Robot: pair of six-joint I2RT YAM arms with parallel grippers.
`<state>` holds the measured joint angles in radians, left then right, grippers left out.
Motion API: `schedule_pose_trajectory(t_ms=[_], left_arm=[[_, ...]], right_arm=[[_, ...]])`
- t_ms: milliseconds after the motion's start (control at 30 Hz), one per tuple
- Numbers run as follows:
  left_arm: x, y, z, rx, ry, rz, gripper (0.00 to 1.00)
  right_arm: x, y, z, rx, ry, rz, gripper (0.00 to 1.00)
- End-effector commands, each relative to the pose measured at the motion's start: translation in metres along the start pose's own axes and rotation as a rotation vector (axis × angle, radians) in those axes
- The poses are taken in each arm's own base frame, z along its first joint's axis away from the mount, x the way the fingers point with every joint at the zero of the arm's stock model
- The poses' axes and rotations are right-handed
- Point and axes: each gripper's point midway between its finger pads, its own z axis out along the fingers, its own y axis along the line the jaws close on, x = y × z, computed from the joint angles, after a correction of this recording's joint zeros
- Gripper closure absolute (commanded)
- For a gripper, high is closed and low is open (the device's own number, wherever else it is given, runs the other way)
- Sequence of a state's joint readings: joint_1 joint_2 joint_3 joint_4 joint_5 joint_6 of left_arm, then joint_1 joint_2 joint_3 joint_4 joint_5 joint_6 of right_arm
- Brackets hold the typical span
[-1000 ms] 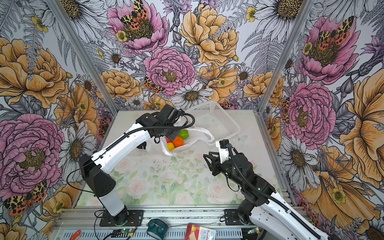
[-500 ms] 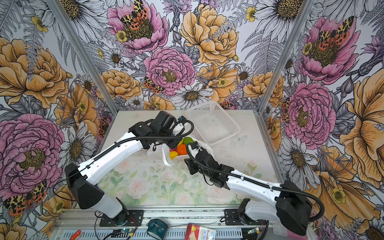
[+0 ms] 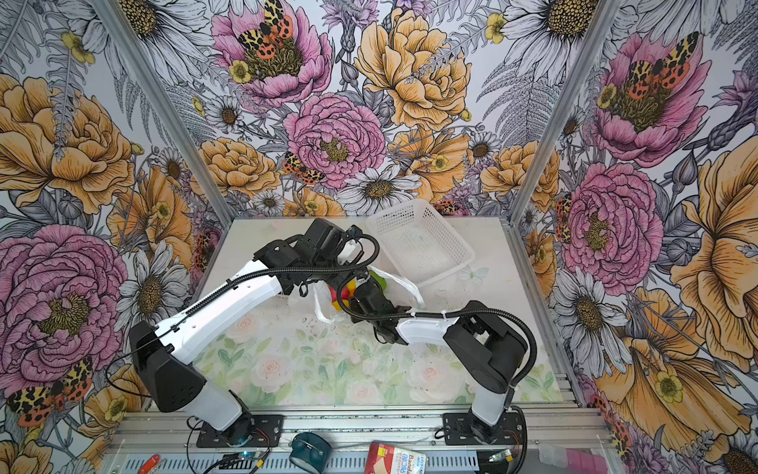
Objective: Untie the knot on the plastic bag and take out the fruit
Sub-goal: 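Reach the right gripper into the open bag toward the orange fruit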
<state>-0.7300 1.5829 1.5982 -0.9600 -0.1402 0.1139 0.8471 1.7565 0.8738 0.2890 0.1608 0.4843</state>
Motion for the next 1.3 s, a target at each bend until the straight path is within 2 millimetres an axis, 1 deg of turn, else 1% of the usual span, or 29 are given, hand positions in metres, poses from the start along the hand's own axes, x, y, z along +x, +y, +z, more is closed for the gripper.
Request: schedule_pose_trajectory(t_ms=[0, 33, 67, 167, 233, 267, 333, 400, 467, 567, 633, 733, 867, 1000, 1133, 1200, 1267], left_arm=[[-0.004, 0.010, -0.003, -0.061, -0.020, -0.003, 1.00], [-0.002, 0.017, -0.001, -0.105, -0.012, -0.004, 1.00], [-0.001, 0.020, 0.000, -0.121, -0.007, -0.006, 1.00], [-0.001, 0.023, -0.001, -0.148, -0.003, -0.001, 0.99], [0.000, 0.025, -0.002, -0.164, -0.002, 0.002, 0.98], [0.000, 0.026, -0.002, -0.169, -0.002, 0.004, 0.98], [0.001, 0.026, -0.001, -0.179, 0.002, 0.009, 0.98], [0.002, 0.024, 0.001, -0.178, 0.007, 0.015, 0.98], [0.003, 0.021, 0.003, -0.176, 0.013, 0.025, 0.97], [0.004, 0.017, 0.006, -0.173, 0.020, 0.039, 0.97], [0.004, 0.015, 0.007, -0.168, 0.024, 0.041, 0.97], [0.004, 0.014, 0.008, -0.164, 0.026, 0.043, 0.97], [0.005, 0.011, 0.008, -0.159, 0.030, 0.050, 0.96], [0.005, 0.008, 0.008, -0.146, 0.030, 0.054, 0.96], [0.005, 0.006, 0.009, -0.139, 0.033, 0.057, 0.96], [0.005, 0.005, 0.008, -0.135, 0.030, 0.057, 0.96], [0.004, 0.004, 0.007, -0.132, 0.027, 0.058, 0.96]], right_arm=[[0.017, 0.011, -0.004, -0.106, -0.003, 0.046, 0.48], [0.017, 0.015, -0.007, -0.133, -0.011, 0.039, 0.44], [0.014, 0.018, -0.011, -0.150, -0.018, 0.029, 0.42], [0.016, 0.026, -0.018, -0.171, -0.022, -0.023, 0.32], [0.022, 0.026, -0.015, -0.179, -0.008, -0.052, 0.28], [0.026, 0.026, -0.013, -0.176, 0.005, -0.065, 0.28], [0.035, 0.021, -0.009, -0.155, 0.038, -0.096, 0.28], [0.045, 0.018, -0.009, -0.149, 0.068, -0.147, 0.26], [0.054, 0.009, -0.012, -0.119, 0.100, -0.194, 0.24], [0.063, -0.006, -0.024, -0.068, 0.119, -0.259, 0.23], [0.062, -0.011, -0.034, -0.052, 0.110, -0.278, 0.21], [0.059, -0.012, -0.044, -0.052, 0.092, -0.290, 0.18], [0.056, -0.020, -0.046, -0.011, 0.078, -0.292, 0.17], [0.043, -0.015, -0.046, -0.017, 0.043, -0.233, 0.17], [0.030, -0.014, -0.039, 0.009, 0.016, -0.171, 0.14], [0.025, -0.017, -0.030, 0.049, 0.020, -0.171, 0.13], [0.022, -0.024, -0.018, 0.102, 0.029, -0.173, 0.12]])
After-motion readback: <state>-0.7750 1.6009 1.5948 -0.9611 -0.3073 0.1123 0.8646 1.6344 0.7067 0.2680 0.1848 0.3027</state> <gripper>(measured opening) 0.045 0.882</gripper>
